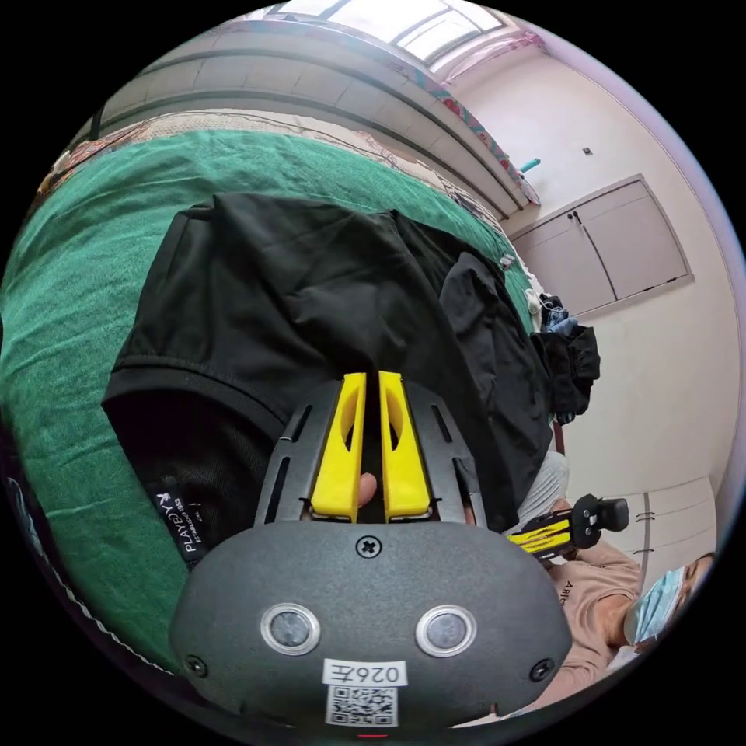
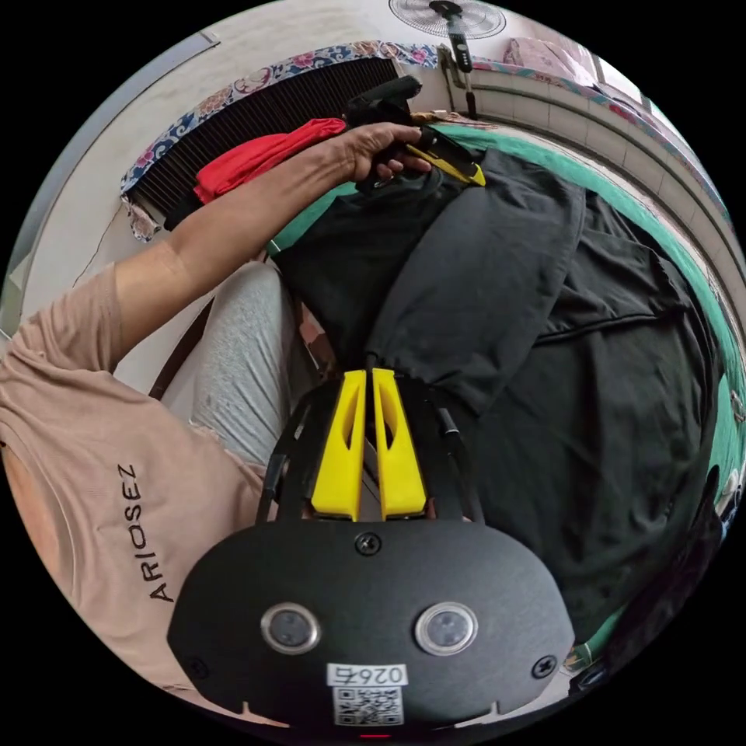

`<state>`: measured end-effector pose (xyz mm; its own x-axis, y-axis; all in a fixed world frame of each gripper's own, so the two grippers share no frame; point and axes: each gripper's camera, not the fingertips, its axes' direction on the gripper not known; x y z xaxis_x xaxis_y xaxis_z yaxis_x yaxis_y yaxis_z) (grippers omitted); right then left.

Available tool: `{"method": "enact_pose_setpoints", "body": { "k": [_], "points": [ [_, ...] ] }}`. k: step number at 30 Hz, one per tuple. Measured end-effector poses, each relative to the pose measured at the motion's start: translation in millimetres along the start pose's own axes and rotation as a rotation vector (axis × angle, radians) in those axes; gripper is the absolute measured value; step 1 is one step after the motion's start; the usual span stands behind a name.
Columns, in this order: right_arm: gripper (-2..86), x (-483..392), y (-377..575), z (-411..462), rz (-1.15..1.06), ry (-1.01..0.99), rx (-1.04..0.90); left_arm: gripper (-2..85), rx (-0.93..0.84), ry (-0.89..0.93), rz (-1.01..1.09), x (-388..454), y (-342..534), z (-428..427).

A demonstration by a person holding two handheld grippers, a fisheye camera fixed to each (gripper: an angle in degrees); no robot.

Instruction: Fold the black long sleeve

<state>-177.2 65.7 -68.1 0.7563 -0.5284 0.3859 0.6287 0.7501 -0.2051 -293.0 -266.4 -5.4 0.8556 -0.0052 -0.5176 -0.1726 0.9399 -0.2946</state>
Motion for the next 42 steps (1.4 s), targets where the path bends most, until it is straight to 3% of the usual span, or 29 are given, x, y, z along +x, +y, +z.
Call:
{"method": "enact_pose_setpoints", "body": {
  "k": [4, 9, 15, 20, 23, 29, 39, 42],
  "points": [
    [2.6, -3, 20, -11, 0.003, -0.001, 0.038, 5.5, 0.131, 0.050, -0.007, -5, 23, -18],
    [3.8, 66, 43, -72, 0.188, 0.092, 0.227, 4.2, 0.251, 0.065, 0.078, 27, 46, -24],
    [4.6, 190, 25, -102, 0.439, 0.188, 0.317, 3.9, 0.138, -0.001, 0.357, 117, 47, 29],
    [8.9, 274, 21, -92, 0.696, 0.322, 0.263, 1.1, 0.008, -0.056, 0.412, 143, 52, 81],
    [2.6, 300, 25, -86, 0.714, 0.234, 0.274, -0.5, -0.079, -0.052, 0.402, 145, 53, 109],
    [3.5, 302, 68, -112, 0.697, 0.344, 0.282, -0.9, -0.030, -0.064, 0.432, 167, 66, 118],
    [-1.2, 134, 252, -157, 0.363, 0.318, 0.751, -1.0, 0.348, -0.073, 0.772, 287, 138, 97],
    [-1.0, 106, 312, -161, 0.356, 0.211, 0.819, -1.0, 0.323, -0.078, 0.754, 319, 142, 111]
  ]
}}
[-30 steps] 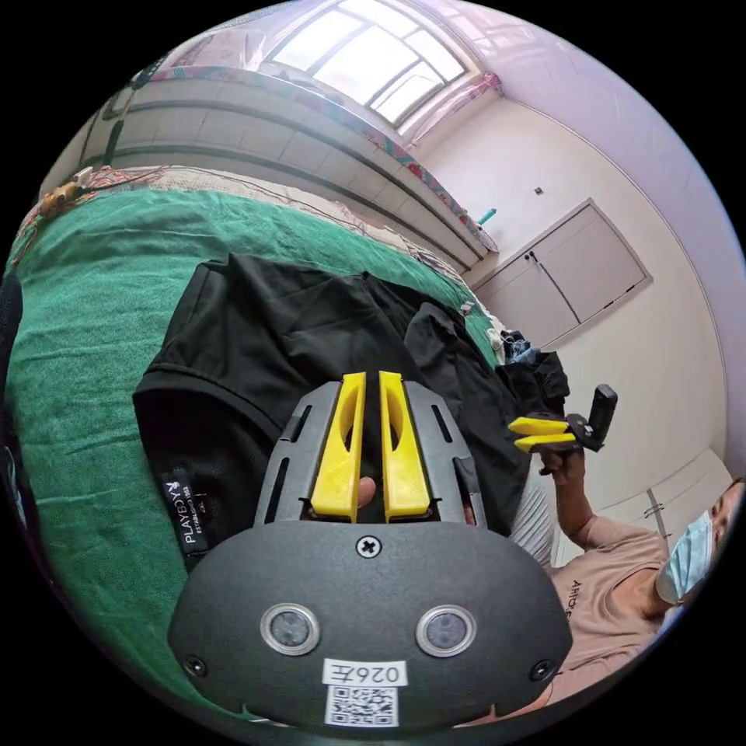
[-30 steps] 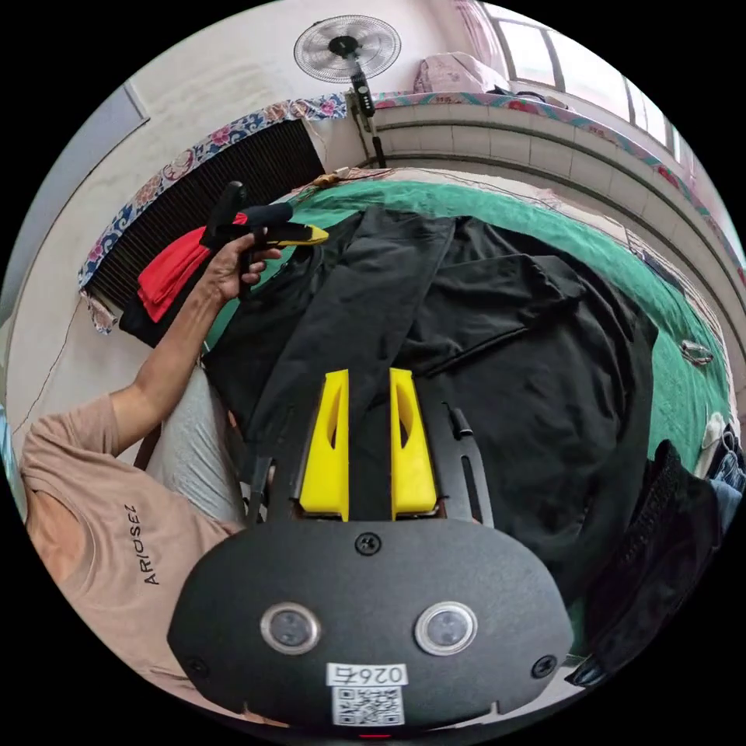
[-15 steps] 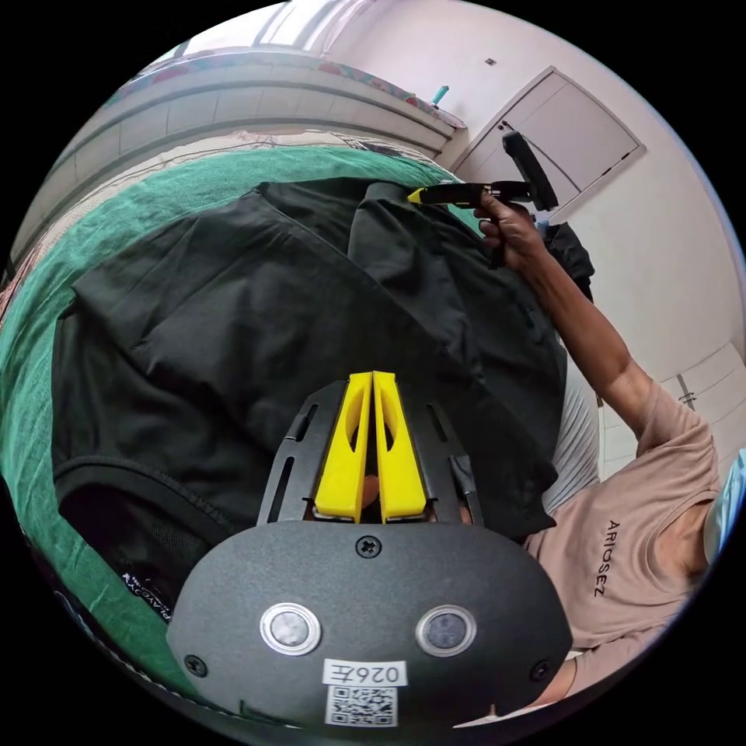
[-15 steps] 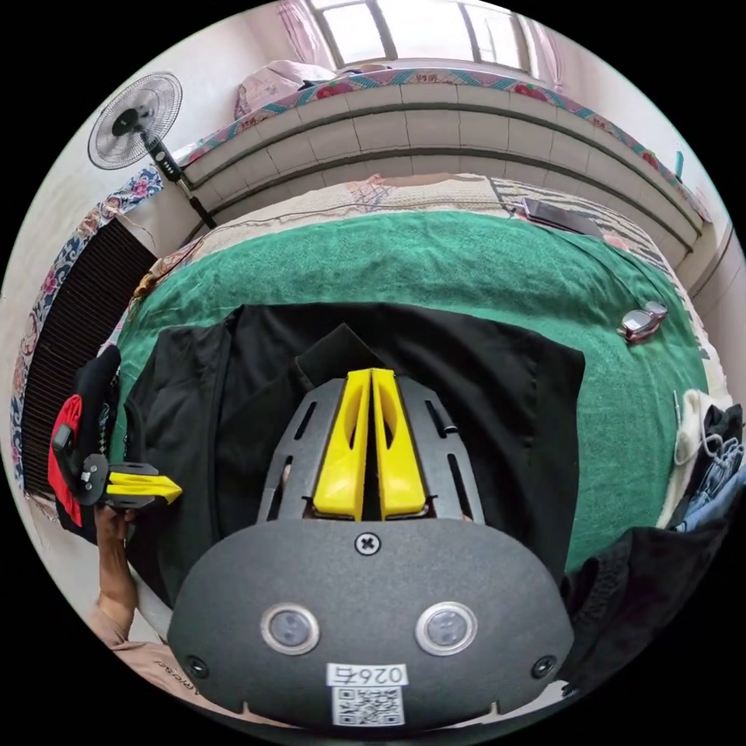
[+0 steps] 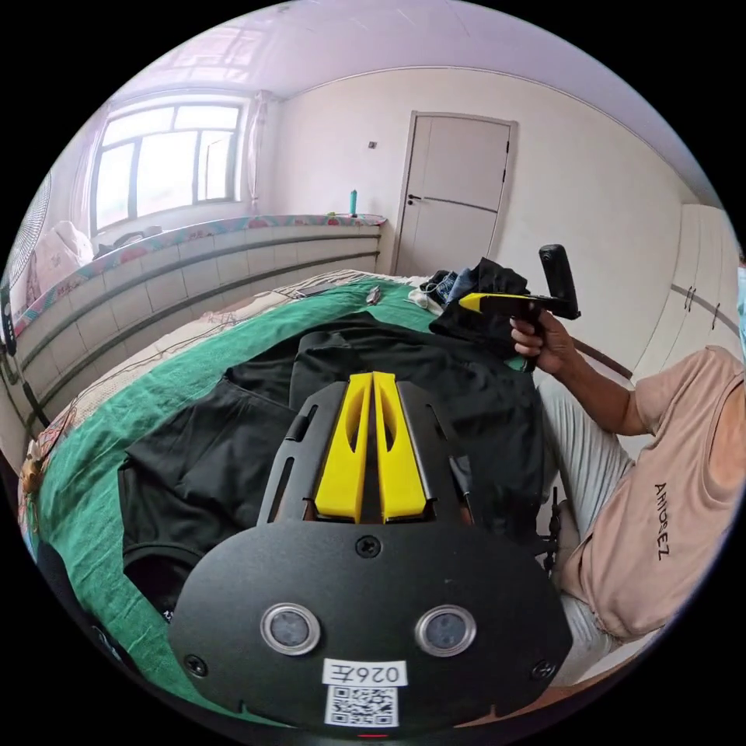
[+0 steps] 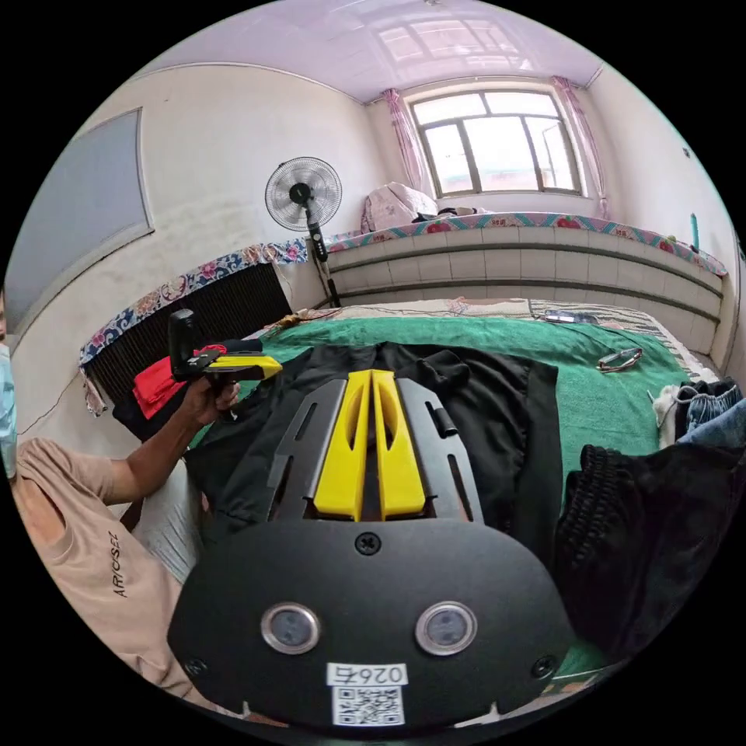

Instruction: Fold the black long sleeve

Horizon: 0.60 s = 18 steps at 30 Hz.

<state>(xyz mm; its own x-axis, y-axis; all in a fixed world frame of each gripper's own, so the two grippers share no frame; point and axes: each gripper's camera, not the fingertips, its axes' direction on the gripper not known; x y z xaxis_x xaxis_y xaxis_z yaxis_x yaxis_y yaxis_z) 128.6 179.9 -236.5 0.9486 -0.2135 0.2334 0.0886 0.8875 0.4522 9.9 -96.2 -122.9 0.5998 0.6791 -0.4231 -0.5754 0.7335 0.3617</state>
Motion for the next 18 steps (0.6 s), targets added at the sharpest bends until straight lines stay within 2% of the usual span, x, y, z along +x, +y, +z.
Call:
{"method": "enact_pose_setpoints", "body": {
  "k": [4, 10, 12, 15, 18],
  "points": [
    [-0.9, 11, 50, -48, 0.109, 0.055, -0.031, -1.0, -0.139, 0.066, -0.031, 26, -20, 50],
    [-0.1, 16, 136, -105, 0.232, 0.286, -0.022, -0.2, -0.161, 0.072, -0.020, 96, -51, 123],
    [2.0, 21, 164, -118, 0.287, 0.386, -0.015, 3.1, -0.169, 0.082, 0.017, 129, -71, 151],
    [7.1, 37, 184, -129, 0.358, 0.394, -0.035, 7.8, -0.201, 0.074, 0.045, 157, -102, 187],
    [9.0, 51, 203, -144, 0.424, 0.391, 0.003, 8.5, -0.249, 0.085, 0.027, 166, -135, 221]
  ]
}}
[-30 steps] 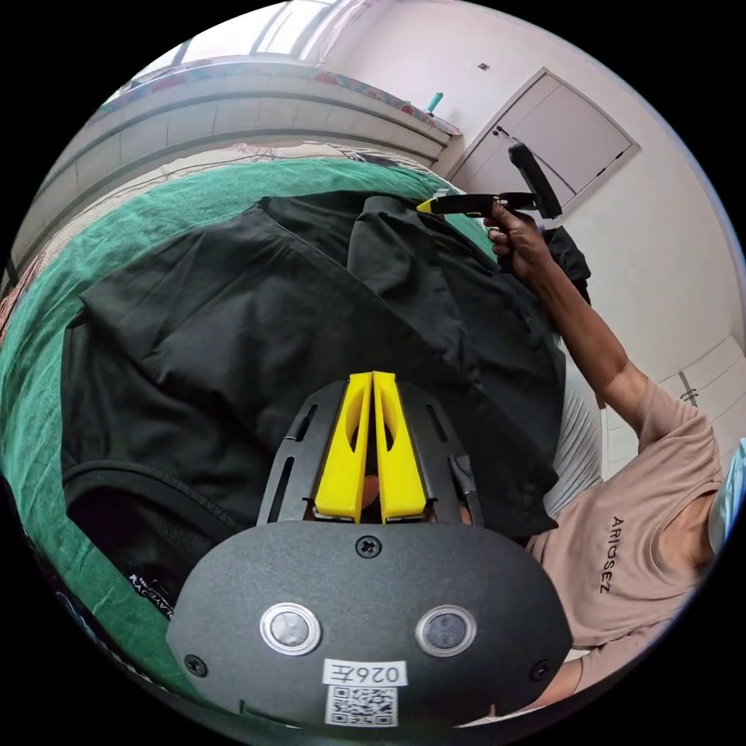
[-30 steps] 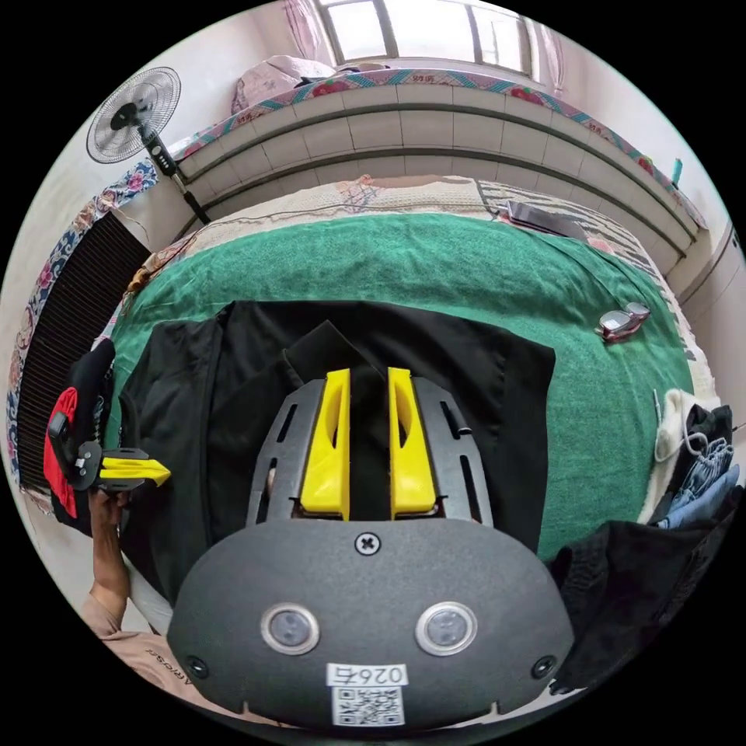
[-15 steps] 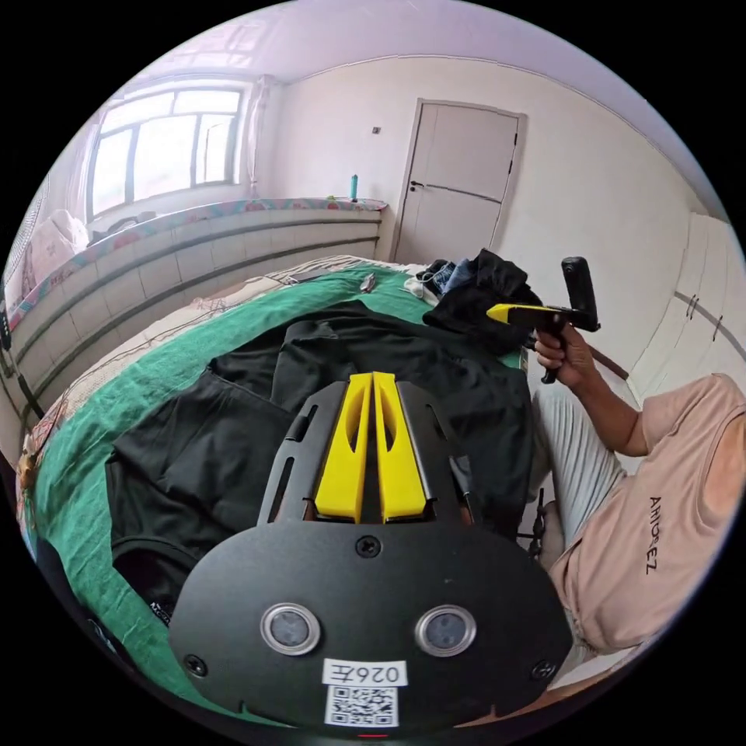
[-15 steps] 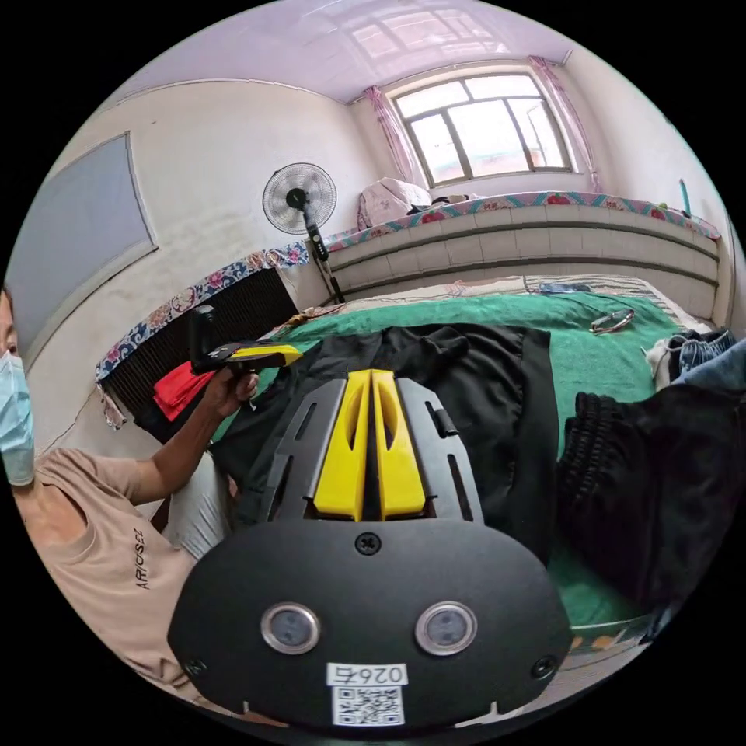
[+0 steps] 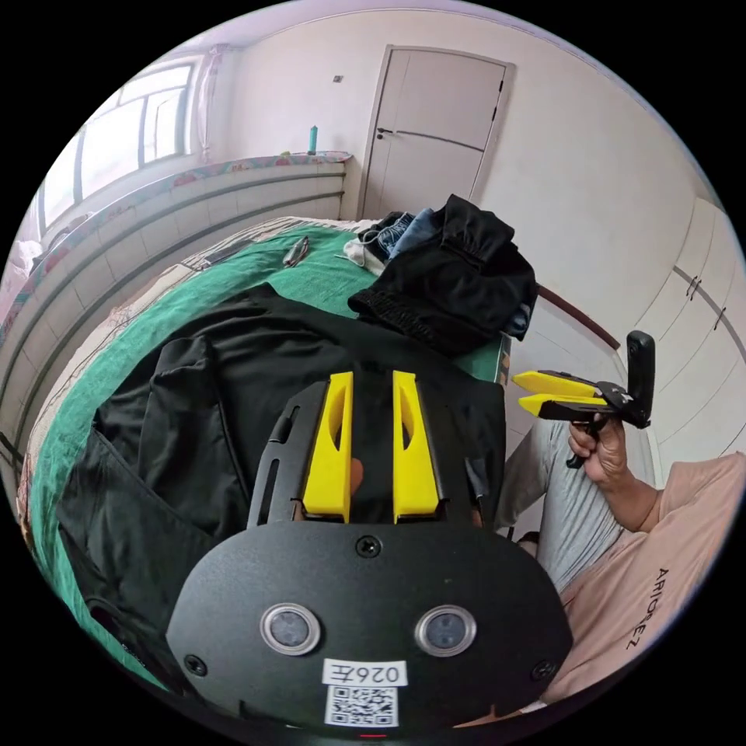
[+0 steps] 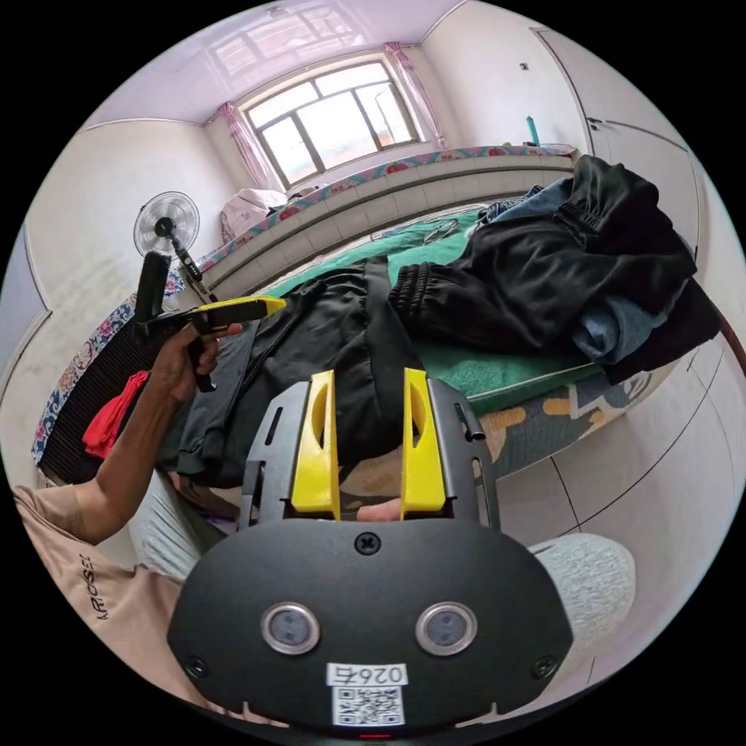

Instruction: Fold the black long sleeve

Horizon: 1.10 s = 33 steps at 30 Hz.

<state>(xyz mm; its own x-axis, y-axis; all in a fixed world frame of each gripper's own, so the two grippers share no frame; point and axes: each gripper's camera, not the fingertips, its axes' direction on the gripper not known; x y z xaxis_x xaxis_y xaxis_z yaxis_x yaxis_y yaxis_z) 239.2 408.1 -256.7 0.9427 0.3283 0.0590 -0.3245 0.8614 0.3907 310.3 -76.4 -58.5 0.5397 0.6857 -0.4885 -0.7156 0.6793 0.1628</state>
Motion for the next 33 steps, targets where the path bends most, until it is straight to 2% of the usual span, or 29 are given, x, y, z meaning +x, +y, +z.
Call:
{"method": "enact_pose_setpoints", "body": {
  "k": [13, 16, 18, 23, 26, 29, 31, 33],
  "points": [
    [12.1, 67, 18, 26, 0.156, -0.156, -0.071, 14.0, -0.185, 0.019, -0.201, -46, -131, 103],
    [12.5, 66, 17, 28, 0.155, -0.163, -0.062, 15.0, -0.221, -0.057, -0.199, -54, -160, 121],
    [12.8, 63, 17, 31, 0.146, -0.163, -0.058, 16.3, -0.300, -0.128, -0.193, -61, -181, 142],
    [10.4, 47, 12, 41, 0.088, -0.102, -0.090, 19.7, -0.472, -0.156, -0.255, -86, -201, 187],
    [8.1, 37, 10, 45, 0.062, -0.108, -0.105, 17.0, -0.513, -0.292, -0.218, -86, -210, 194],
    [1.1, 28, 9, 56, 0.021, -0.189, -0.155, 15.4, -0.562, -0.301, -0.195, -95, -220, 193],
    [-0.6, 24, 8, 59, 0.021, -0.228, -0.167, 13.2, -0.563, -0.309, -0.179, -104, -223, 186],
    [-1.1, 18, 7, 54, 0.016, -0.265, -0.135, 4.4, -0.556, -0.272, -0.169, -122, -223, 173]
  ]
}}
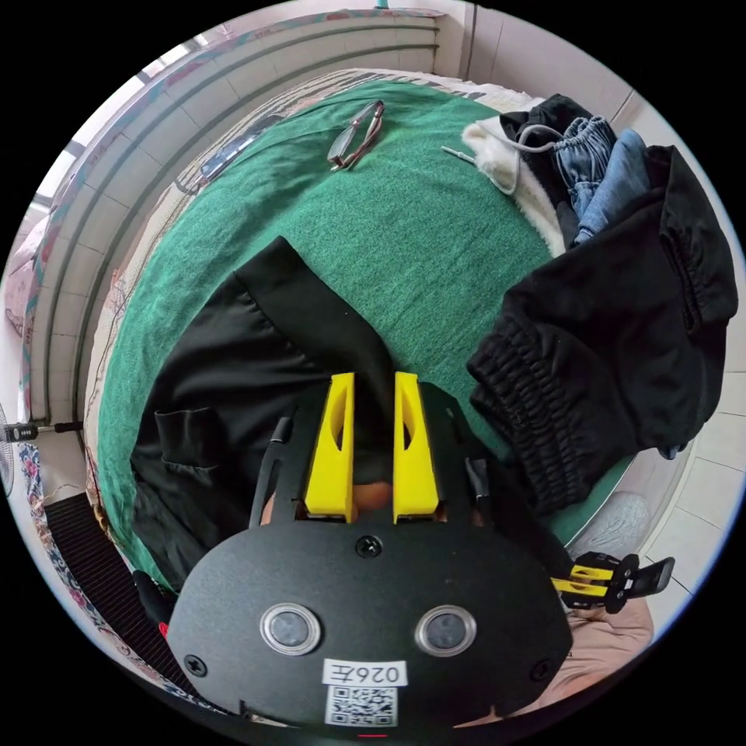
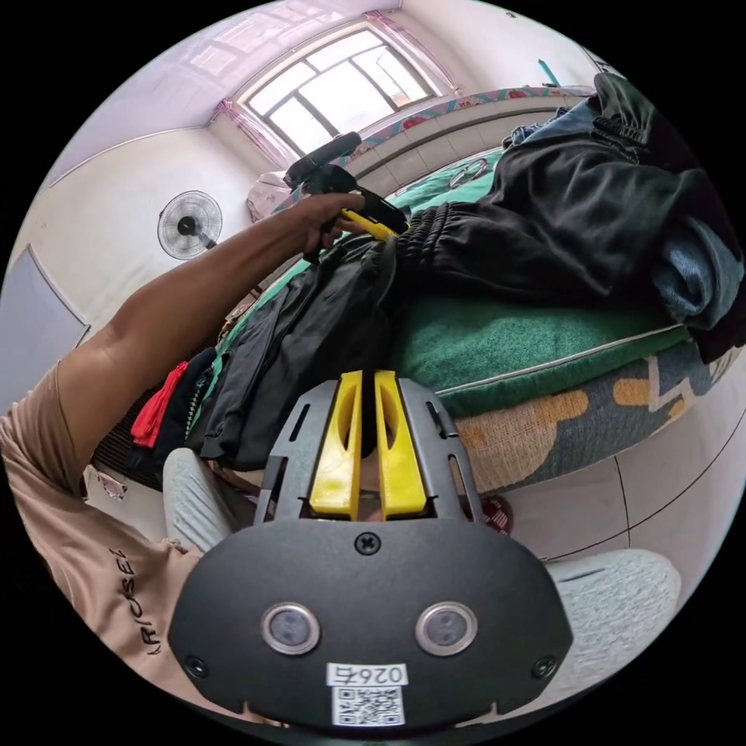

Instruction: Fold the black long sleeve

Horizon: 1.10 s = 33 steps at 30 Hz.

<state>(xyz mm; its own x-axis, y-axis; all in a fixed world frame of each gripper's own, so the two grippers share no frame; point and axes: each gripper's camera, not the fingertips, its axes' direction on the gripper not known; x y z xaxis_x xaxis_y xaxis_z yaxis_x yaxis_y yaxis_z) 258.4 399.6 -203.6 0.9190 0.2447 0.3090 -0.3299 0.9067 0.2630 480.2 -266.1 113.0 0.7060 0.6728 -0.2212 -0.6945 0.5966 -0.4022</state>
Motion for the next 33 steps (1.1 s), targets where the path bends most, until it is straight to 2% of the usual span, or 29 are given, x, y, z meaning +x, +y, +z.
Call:
{"method": "enact_pose_setpoints", "body": {
  "k": [4, 6, 11, 17, 24, 28, 33],
  "points": [
    [-1.2, -16, 0, -11, -0.041, -0.128, 0.100, 1.8, 0.052, 0.193, -0.007, -55, 19, -16],
    [-1.2, -37, -5, -11, -0.108, -0.176, 0.133, 1.1, 0.148, 0.348, -0.017, -103, 47, -34],
    [-1.3, -108, -17, 7, -0.302, -0.196, 0.132, 0.4, 0.347, 0.530, -0.060, -215, 139, -78],
    [-1.3, -228, -37, 66, -0.521, -0.262, 0.041, 0.2, 0.504, 0.568, -0.211, -369, 303, -104],
    [-1.2, -390, -51, 184, -0.747, -0.377, -0.131, 0.3, 0.599, 0.612, -0.445, -527, 493, -79],
    [-1.2, -456, -48, 253, -0.804, -0.433, -0.261, 0.4, 0.614, 0.618, -0.491, -574, 552, -62],
    [-1.0, -534, -40, 329, -0.874, -0.404, -0.350, 1.3, 0.666, 0.634, -0.553, -631, 618, -52]
  ]
}}
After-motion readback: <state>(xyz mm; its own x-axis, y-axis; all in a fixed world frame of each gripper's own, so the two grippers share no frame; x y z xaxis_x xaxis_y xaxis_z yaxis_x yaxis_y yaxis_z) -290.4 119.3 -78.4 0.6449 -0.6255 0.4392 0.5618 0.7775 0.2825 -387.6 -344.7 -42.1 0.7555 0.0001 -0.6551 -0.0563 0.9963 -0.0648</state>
